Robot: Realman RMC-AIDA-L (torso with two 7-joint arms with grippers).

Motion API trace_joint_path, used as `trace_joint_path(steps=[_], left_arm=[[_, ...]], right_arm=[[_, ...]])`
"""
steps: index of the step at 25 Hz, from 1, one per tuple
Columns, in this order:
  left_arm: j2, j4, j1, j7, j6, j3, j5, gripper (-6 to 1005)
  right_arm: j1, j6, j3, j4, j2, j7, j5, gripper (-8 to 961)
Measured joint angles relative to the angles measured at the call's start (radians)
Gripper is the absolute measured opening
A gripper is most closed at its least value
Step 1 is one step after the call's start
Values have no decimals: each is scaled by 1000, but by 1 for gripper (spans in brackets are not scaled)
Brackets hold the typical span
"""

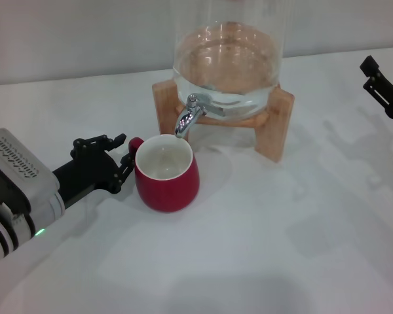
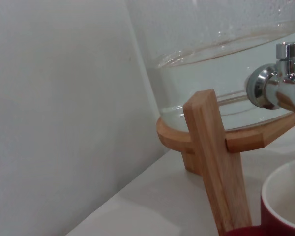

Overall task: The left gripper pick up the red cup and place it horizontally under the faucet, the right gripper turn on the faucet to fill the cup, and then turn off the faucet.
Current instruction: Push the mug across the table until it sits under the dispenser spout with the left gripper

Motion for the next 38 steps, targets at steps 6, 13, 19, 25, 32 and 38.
trace_joint_path(steps=[6, 13, 19, 25, 32, 38], left_arm=[[0, 3, 0, 0, 0, 14, 1, 341], [0, 4, 0, -2, 0, 15, 2, 436], [1, 4, 0, -3, 0, 15, 2, 469], [2, 4, 0, -11, -2, 15, -1, 492], [2, 6, -3, -20, -17, 15, 0, 589], [2, 6, -3, -20, -18, 15, 1, 746]], right_arm=[[0, 0, 0, 0, 0, 0, 0, 870], [0, 0, -2, 0, 1, 0, 0, 871], [0, 0, -2, -1, 1, 0, 0, 870], [0, 0, -2, -3, 1, 0, -1, 870], [0, 0, -3, -3, 1, 0, -1, 870], [0, 0, -3, -3, 1, 0, -2, 871]])
